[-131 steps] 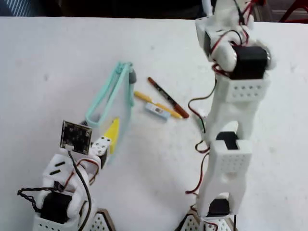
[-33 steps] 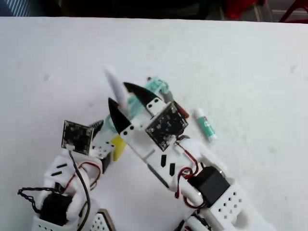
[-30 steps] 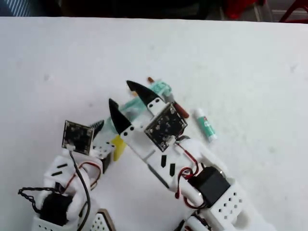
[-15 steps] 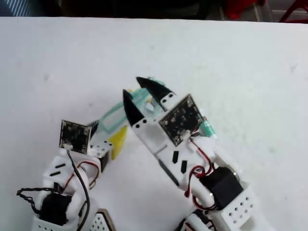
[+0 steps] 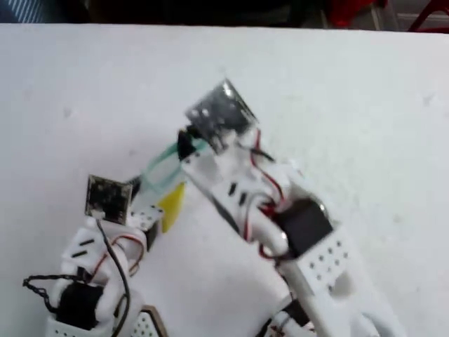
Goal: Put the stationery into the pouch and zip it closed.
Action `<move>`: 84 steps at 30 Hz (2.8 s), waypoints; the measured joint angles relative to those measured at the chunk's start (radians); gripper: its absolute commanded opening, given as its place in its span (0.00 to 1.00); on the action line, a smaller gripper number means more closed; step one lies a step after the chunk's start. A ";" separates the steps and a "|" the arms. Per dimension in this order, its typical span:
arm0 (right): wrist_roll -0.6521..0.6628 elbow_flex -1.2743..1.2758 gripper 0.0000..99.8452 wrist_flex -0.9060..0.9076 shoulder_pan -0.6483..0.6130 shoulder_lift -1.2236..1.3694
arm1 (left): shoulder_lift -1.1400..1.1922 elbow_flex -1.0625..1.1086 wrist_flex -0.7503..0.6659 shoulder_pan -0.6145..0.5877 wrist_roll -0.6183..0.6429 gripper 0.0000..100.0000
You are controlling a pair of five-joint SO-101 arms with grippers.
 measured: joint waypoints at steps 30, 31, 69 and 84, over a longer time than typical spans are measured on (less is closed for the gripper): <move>0.000 -0.351 0.07 0.089 -0.107 0.354 | 0.015 0.000 -0.026 0.003 0.002 0.03; 0.000 -0.350 0.10 0.089 -0.107 0.341 | 0.015 0.000 -0.026 0.003 0.003 0.03; 0.172 -0.265 0.10 -0.229 0.176 1.026 | 0.017 0.000 -0.046 -0.104 0.006 0.03; 0.172 -0.704 0.10 0.002 0.259 1.418 | 0.017 0.000 -0.078 -0.107 0.006 0.03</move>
